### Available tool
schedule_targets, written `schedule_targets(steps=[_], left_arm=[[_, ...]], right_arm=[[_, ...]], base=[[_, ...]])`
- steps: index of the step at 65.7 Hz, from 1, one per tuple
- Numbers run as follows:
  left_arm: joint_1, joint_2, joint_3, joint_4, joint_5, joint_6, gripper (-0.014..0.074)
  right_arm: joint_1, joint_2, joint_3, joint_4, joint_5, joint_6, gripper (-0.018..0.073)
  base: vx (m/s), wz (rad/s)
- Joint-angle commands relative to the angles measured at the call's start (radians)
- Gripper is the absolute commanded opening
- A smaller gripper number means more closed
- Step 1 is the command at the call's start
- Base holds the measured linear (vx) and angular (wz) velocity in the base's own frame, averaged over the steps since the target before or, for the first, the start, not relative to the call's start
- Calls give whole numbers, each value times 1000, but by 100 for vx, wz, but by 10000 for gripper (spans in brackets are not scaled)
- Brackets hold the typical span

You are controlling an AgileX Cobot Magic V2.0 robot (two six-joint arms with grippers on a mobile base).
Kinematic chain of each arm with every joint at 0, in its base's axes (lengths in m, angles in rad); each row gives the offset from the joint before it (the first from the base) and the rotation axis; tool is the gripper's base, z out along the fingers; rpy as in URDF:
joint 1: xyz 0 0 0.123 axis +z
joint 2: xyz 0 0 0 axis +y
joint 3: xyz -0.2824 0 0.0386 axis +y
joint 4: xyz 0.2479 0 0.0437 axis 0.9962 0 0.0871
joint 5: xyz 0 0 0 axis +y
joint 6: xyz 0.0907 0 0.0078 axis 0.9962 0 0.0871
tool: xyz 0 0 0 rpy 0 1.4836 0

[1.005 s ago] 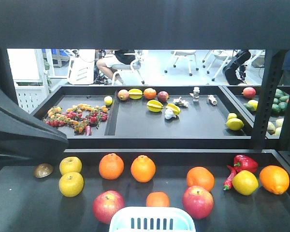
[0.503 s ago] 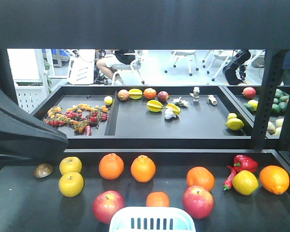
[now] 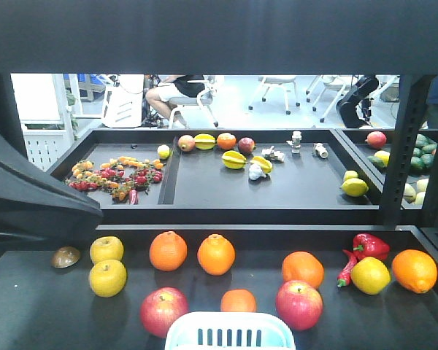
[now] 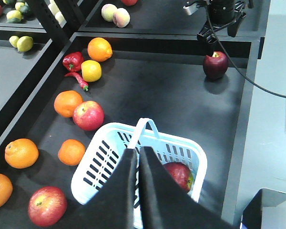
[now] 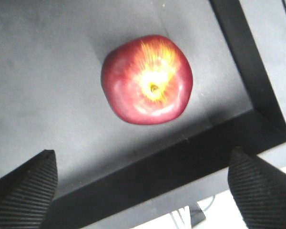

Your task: Pick three apples into basket with both arms

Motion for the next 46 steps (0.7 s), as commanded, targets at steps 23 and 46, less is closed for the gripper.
schedule_targets(steps=[23, 46], left_arm=[[-8, -17, -27, -32, -34, -10, -8], [-8, -17, -27, -32, -34, -10, -8]], right_arm=[[-7, 73, -27, 10, -80, -21, 689], [-7, 130, -132, 13, -38, -21, 689]], base=[[0, 0], [0, 0]])
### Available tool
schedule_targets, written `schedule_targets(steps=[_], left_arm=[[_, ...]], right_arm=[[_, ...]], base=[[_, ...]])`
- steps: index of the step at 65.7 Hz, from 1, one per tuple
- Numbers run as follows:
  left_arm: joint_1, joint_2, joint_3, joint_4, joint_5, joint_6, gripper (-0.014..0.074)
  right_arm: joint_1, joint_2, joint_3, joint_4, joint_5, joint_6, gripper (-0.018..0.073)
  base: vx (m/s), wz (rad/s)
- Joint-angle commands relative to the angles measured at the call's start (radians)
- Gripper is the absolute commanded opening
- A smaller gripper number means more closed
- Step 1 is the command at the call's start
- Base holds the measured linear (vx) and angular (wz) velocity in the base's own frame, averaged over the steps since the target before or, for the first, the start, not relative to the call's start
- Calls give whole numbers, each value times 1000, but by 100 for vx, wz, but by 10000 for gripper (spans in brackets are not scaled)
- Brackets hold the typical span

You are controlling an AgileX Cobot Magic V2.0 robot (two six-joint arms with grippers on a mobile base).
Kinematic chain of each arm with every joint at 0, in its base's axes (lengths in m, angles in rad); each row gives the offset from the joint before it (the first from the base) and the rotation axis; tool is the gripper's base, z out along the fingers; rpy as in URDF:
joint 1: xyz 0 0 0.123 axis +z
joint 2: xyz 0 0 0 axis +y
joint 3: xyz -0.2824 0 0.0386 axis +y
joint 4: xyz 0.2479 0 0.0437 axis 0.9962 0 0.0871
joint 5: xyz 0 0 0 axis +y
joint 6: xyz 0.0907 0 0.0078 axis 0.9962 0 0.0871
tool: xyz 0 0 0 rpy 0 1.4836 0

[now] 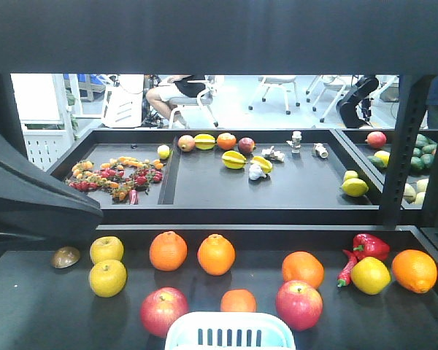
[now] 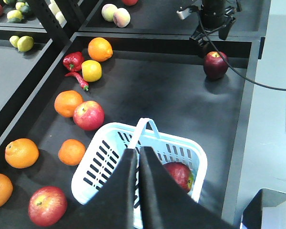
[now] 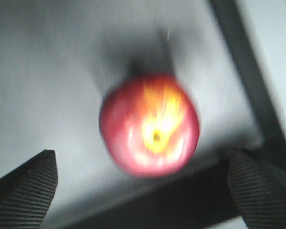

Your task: Pick three apples into basket with both arms

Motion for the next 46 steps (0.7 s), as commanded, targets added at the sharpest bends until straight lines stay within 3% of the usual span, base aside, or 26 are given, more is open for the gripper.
schedule_targets(steps=[1, 46], left_arm=[[-8, -17, -27, -32, -34, -10, -8], [-8, -17, -27, -32, -34, -10, -8]], right_arm=[[-6, -16, -48, 4, 33, -12, 689], [-6, 102, -49, -3, -7, -12, 688]], base=[[0, 0], [0, 0]])
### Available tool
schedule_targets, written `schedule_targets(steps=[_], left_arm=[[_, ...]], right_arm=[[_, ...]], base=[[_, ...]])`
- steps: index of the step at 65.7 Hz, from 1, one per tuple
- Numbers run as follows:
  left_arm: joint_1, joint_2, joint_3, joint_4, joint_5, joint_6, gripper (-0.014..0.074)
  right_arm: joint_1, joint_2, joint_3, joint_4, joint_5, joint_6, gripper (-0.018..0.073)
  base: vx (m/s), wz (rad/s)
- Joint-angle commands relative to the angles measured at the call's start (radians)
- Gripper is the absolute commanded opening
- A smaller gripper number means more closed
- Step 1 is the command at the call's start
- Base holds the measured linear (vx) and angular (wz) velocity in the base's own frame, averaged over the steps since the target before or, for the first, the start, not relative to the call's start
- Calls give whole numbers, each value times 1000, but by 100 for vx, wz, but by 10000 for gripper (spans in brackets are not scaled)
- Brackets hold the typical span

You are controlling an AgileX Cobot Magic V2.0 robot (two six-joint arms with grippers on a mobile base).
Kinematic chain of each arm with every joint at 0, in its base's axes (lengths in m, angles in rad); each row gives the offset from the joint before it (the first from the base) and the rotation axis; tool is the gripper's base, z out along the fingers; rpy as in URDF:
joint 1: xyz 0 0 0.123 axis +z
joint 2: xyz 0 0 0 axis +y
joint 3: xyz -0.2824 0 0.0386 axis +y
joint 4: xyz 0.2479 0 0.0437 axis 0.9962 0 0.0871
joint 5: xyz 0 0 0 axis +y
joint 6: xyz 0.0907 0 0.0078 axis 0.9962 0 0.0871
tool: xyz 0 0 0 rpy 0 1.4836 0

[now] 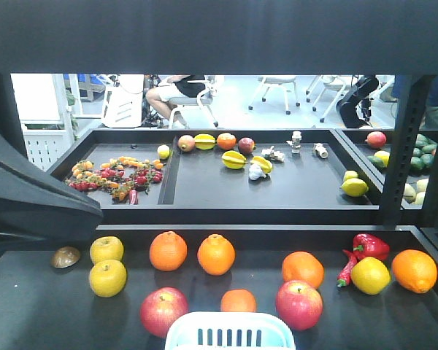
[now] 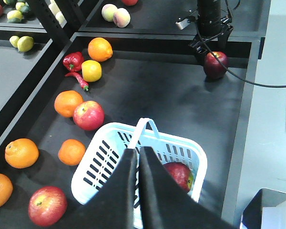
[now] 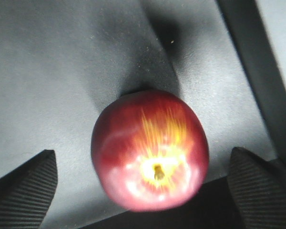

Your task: Pick three apples into basket with both arms

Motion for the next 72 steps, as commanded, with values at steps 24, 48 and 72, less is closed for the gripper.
schedule_targets(steps=[24, 48, 72], left_arm=[[-8, -17, -27, -32, -34, -10, -8], [-8, -17, -27, -32, -34, -10, -8], [-8, -17, -27, -32, -34, -10, -8]], right_arm=[[-3, 42, -25, -19, -10, -14, 678], [-3, 70, -25, -4, -15, -41, 487], [8, 46, -25, 45, -18, -58, 433]], base=[[0, 0], [0, 0], [0, 0]])
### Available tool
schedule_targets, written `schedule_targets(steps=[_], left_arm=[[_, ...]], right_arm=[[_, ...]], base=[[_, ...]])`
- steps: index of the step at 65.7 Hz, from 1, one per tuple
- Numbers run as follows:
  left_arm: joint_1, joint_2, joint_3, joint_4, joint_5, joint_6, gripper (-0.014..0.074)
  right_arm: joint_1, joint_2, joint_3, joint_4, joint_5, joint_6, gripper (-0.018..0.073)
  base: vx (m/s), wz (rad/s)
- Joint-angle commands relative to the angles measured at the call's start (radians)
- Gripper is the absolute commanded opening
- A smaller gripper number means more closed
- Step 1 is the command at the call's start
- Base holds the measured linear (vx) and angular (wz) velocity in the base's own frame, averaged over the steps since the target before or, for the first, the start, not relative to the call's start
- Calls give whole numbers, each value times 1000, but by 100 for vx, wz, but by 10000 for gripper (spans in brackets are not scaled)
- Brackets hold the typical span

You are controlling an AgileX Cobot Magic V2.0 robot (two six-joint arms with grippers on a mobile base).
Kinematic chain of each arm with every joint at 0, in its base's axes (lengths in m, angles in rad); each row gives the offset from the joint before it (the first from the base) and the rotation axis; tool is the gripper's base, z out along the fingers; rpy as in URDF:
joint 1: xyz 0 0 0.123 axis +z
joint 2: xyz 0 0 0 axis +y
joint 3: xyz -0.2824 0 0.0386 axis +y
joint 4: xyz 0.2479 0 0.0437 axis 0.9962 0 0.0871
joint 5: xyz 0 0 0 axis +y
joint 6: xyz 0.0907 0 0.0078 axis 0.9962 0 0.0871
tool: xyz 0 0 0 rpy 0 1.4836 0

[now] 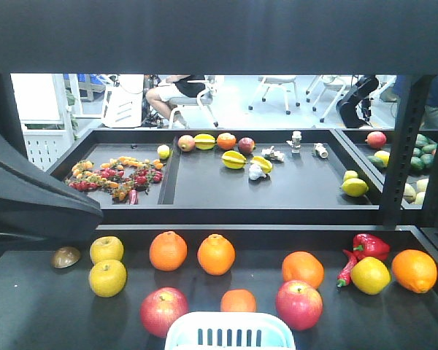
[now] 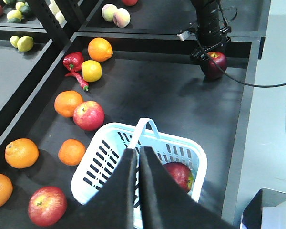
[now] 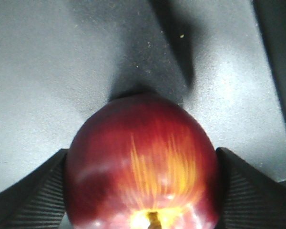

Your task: Pick three apples into basket with both arms

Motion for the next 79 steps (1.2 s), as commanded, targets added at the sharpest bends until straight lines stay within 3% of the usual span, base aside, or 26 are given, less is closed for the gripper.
schedule_targets(steps=[1, 11, 20, 33, 63, 79], left_arm=[[-8, -17, -27, -32, -34, -10, -8], [-8, -17, -27, -32, -34, -10, -8], [-8, -17, -27, -32, -34, -10, -8], [-8, -17, -27, -32, -34, -10, -8], [-8, -17, -27, -32, -34, -10, -8], [-8, -17, -27, -32, -34, -10, -8]], right_arm=[[11, -73, -20, 35, 5, -36, 433], [95, -176, -43, 80, -24, -74, 433], [232, -276, -126, 100, 19, -77, 433], [406, -400, -207, 104, 84, -26, 433], [733, -744, -206, 98, 320, 119, 419], [986, -759, -202, 197, 270, 152, 396]], base=[[0, 0], [0, 0], [0, 0], [0, 0], [0, 0], [0, 0]])
